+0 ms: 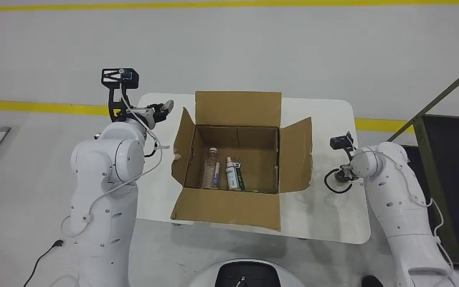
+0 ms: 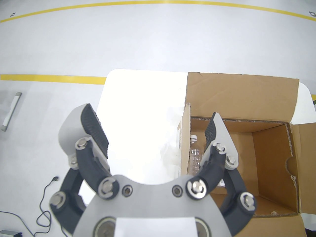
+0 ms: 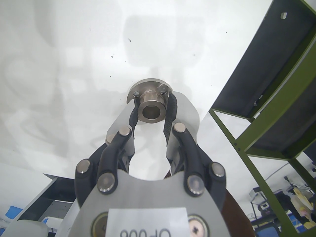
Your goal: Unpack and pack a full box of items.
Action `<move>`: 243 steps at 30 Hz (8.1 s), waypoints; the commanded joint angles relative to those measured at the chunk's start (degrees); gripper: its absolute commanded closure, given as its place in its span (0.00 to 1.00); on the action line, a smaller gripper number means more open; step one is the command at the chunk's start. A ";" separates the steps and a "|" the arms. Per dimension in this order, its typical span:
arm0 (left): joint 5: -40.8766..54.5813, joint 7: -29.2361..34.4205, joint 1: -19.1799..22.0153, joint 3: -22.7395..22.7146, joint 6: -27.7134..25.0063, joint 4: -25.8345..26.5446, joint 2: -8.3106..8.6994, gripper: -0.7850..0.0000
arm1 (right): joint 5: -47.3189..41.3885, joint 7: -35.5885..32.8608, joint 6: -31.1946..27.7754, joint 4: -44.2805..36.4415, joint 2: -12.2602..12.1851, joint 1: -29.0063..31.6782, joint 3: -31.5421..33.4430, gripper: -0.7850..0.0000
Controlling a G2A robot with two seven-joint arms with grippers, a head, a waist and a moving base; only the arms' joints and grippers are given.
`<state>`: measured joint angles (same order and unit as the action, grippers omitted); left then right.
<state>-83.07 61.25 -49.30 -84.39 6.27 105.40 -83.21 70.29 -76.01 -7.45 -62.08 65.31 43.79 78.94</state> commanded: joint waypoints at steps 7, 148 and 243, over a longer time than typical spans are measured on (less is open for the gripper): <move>0.00 0.00 0.00 0.00 0.00 0.00 0.00 0.00 | -0.42 0.62 0.20 1.10 0.06 -1.03 -0.98 1.00; -9.89 -11.53 -14.67 -2.50 -18.80 0.88 2.66 1.00 | -20.58 55.40 2.32 -37.87 4.87 34.87 9.42 1.00; -1.80 -27.41 -13.04 5.03 -47.81 1.53 8.01 0.00 | -24.69 57.70 7.76 -37.17 6.04 28.58 5.96 1.00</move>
<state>-82.87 35.96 -61.90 -78.56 -37.01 105.41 -75.63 45.65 -18.31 0.33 -99.26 71.36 72.39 84.89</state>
